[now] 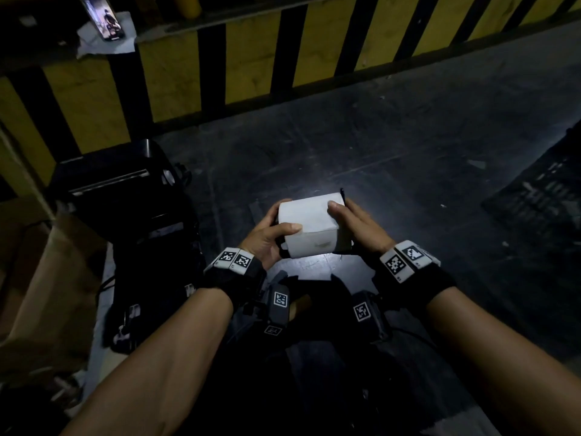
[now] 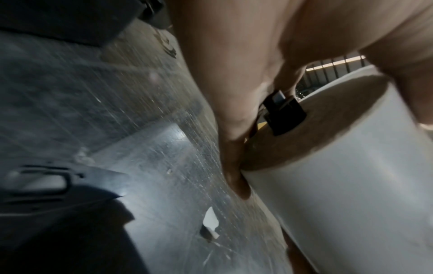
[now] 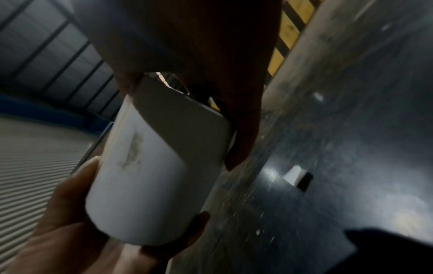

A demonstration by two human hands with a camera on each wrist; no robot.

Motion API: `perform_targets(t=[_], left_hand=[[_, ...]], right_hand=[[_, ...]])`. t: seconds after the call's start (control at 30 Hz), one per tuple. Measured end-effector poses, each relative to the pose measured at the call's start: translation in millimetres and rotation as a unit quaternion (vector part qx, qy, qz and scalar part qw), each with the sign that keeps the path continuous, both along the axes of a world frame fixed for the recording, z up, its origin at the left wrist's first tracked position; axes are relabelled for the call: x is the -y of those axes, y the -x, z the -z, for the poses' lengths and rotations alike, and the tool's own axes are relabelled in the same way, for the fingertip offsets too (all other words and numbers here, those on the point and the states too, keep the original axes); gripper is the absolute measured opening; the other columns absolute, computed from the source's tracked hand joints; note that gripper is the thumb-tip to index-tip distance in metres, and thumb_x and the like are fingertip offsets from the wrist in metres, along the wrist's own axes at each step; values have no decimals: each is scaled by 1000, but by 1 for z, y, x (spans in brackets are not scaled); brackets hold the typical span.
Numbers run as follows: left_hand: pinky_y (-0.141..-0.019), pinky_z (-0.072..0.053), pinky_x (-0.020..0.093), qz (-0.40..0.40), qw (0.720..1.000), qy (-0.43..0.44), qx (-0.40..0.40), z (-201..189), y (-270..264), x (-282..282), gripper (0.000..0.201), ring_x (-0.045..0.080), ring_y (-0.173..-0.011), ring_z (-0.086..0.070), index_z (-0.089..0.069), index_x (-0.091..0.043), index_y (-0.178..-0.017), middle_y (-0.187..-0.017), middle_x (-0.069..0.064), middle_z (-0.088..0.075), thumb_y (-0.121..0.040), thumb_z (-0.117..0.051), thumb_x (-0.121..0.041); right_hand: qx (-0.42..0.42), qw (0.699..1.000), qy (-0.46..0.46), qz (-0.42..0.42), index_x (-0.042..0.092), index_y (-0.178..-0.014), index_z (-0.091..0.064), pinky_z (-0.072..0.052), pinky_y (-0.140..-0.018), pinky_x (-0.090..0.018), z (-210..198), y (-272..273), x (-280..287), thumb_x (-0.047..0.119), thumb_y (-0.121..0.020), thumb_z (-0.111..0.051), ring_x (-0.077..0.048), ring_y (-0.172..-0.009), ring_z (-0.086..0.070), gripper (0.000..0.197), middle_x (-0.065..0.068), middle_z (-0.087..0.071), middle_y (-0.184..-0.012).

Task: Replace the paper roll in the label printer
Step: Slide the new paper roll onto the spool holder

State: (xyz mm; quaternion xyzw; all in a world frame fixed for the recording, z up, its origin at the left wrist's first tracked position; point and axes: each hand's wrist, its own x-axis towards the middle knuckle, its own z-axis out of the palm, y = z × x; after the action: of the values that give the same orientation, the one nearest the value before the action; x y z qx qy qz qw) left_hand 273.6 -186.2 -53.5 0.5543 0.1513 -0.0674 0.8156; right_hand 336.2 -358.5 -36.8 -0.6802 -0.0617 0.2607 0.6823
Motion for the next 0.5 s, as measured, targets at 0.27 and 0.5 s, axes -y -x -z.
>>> perform_targets(t=[0.27,0.5], left_hand=[[-90,-43,46,-39,985,-149,-82,18,24,-9,58,20,-116,-53,-56,-43,-116,-126,-1,-57,-61,-72,-58],[-85,-41,22,57,809,-555,-184,51,52,-17,60,28,-112,-60,-58,-12,-126,-123,15,-63,-71,-77,-25]], right_hand=[[-3,1000,1,21,23,-111,-64,-47,-100,-46,18,13,10,44,-73,-59,-20,-107,-63,43,-4,-68,-114],[10,998,51,46,37,-85,-71,-42,-106,-46,36,12,32,50,-70,-61,-11,-104,-61,22,9,-70,-101]])
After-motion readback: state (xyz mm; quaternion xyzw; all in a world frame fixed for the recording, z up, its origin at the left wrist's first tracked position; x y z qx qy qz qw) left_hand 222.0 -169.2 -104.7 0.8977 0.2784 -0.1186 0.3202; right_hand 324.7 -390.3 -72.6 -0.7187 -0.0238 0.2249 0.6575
